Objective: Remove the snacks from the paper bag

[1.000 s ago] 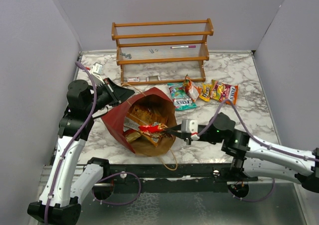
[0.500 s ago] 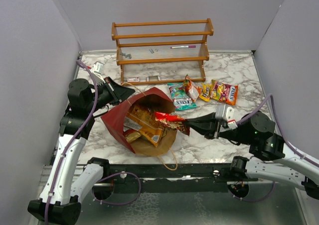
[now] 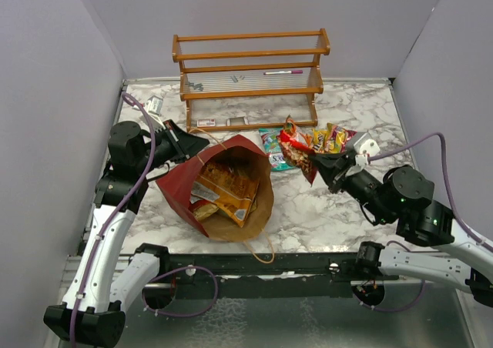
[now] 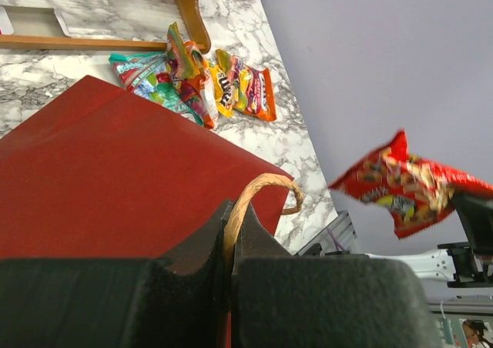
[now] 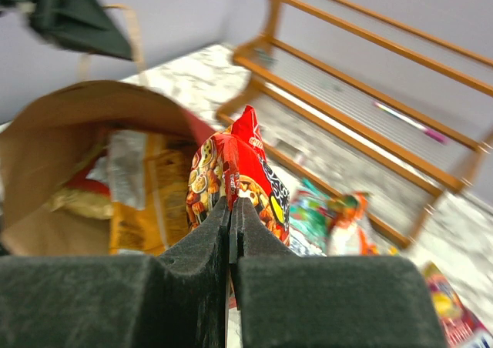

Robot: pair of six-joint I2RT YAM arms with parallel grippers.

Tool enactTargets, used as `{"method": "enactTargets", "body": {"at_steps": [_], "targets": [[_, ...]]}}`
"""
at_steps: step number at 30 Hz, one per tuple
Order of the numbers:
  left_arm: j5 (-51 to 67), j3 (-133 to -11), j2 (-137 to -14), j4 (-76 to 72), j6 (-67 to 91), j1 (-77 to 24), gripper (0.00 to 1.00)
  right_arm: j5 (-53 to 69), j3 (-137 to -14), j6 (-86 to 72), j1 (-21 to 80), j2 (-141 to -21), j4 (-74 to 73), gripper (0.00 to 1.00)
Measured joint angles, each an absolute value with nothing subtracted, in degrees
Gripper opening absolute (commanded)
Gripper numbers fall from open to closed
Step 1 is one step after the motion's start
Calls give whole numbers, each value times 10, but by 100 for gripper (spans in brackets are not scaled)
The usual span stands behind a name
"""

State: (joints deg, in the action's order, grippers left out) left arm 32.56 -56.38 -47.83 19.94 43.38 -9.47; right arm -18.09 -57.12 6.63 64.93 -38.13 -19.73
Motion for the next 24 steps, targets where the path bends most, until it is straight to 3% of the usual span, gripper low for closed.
{"method": "enactTargets", "body": {"at_steps": [7,13,17,24], "targets": [[325,-566,-480,206,423,-95,0,-377,-581,52,649,-427,-206,1],[325,-568,-479,219,413,-95,0,-467,-567,69,647,-492,-163,1],[325,-568,-479,219,412,-95,0,-473,-554,72,609,-521,-126,1],[325,-568,-479,219,413,-95,0,-377,-547,7,434,-567,-97,1]]}}
